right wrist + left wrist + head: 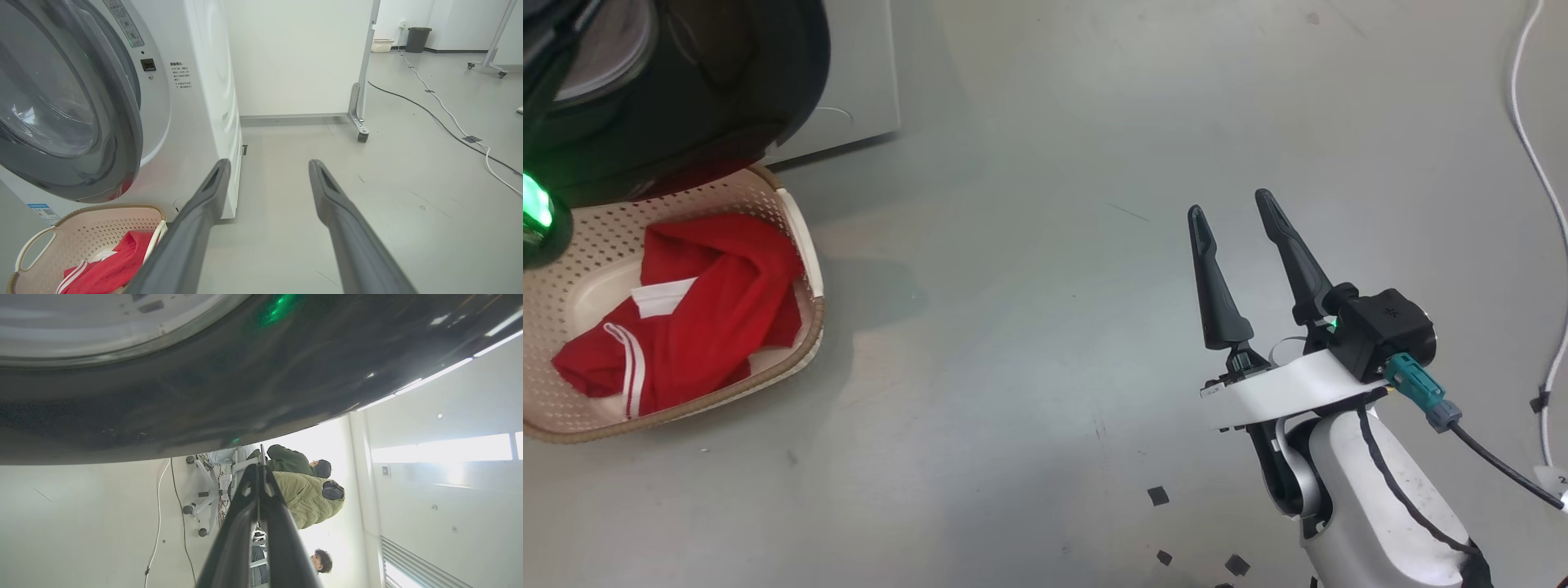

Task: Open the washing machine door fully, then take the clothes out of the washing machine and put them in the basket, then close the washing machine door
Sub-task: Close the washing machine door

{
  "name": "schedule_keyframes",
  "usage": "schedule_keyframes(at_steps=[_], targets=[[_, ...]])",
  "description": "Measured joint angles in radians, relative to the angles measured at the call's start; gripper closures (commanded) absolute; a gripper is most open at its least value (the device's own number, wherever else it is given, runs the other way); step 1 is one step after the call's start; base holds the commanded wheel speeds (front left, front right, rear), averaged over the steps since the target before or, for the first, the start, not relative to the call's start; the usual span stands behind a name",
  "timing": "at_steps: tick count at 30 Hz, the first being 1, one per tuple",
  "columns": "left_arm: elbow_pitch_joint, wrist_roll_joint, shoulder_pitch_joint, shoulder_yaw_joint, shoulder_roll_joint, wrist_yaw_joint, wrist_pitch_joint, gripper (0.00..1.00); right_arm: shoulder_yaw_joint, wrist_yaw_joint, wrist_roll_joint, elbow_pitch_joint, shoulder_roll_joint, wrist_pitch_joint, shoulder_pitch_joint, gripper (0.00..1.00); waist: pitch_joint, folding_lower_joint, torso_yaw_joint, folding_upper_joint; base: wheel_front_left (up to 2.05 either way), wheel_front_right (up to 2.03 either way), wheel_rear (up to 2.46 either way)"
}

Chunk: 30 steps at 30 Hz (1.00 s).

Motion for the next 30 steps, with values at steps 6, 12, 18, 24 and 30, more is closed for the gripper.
schedule_keyframes(at_steps=[6, 12, 18, 24, 30], targets=[[-0.004, -0.018, 0.153, 0.035, -0.063, -0.072, -0.031, 0.0, -0.027, 0.0, -0.037, 0.023, 0.0, 0.0, 0.001, 0.0, -0.025, 0.0, 0.066, 0.0, 0.0, 0.0, 0.0], [-0.012, -0.019, 0.295, 0.061, -0.13, -0.132, -0.077, 0.0, -0.053, -0.003, -0.052, 0.042, -0.017, 0.0, 0.005, 0.0, -0.052, 0.0, 0.139, 0.0, 0.0, 0.0, 0.0], [-0.016, 0.007, 0.451, 0.095, -0.191, -0.149, -0.147, 0.0, -0.065, -0.003, -0.058, 0.064, -0.018, 0.0, 0.028, 0.0, -0.093, 0.0, 0.201, 0.0, 0.0, 0.0, 0.0], [-0.03, 0.07, 0.581, 0.123, -0.281, -0.149, -0.251, 0.0, -0.08, -0.002, -0.059, 0.085, -0.025, 0.0, 0.065, 0.0, -0.147, 0.0, 0.245, 0.0, 0.0, 0.0, 0.0], [-0.104, 0.19, 0.646, 0.125, -0.332, -0.149, -0.343, 0.0, -0.086, -0.001, -0.061, 0.102, -0.032, 0.0, 0.094, 0.0, -0.202, 0.0, 0.284, 0.0, 0.0, 0.0, 0.0]])
